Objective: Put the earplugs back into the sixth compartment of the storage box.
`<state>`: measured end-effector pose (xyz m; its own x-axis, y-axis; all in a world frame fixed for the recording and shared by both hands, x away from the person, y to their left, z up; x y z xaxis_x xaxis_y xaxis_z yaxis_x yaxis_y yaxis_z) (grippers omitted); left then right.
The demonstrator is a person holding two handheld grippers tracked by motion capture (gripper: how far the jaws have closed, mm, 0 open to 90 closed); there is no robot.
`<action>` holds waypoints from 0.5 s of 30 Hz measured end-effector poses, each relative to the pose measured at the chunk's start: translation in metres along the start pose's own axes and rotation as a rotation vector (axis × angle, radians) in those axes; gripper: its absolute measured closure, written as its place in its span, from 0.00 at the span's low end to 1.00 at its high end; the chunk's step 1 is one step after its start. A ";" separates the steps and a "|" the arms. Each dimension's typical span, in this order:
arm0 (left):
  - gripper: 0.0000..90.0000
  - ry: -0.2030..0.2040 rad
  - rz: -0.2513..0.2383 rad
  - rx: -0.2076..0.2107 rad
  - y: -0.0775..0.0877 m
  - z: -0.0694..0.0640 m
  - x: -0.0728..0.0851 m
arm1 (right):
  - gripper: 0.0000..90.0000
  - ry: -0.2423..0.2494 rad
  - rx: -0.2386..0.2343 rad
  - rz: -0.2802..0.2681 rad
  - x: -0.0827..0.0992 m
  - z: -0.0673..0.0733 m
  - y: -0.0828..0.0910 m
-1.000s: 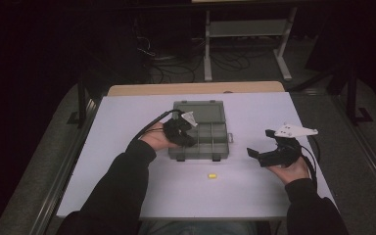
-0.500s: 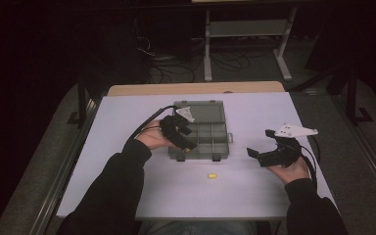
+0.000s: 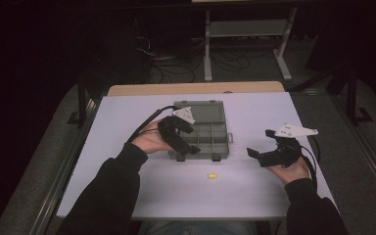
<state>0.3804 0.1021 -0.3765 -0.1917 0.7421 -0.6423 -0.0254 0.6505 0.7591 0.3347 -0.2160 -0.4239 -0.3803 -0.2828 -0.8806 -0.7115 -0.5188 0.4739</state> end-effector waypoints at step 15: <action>0.00 -0.050 0.023 0.001 -0.023 -0.031 -0.006 | 0.00 0.001 -0.002 0.004 0.000 0.001 0.000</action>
<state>0.3514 0.0777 -0.3867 -0.1430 0.7641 -0.6290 -0.0205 0.6331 0.7738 0.3343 -0.2156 -0.4239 -0.3820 -0.2856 -0.8789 -0.7093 -0.5191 0.4770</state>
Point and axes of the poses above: each handheld gripper's, and its own axes: y roughly backward along the jaws, x roughly out of its underside, z roughly to its left, the point moved 2 cm from there along -y, roughly forward along the jaws, and after that the axes turned 7 degrees about x, right-handed, at the moved point
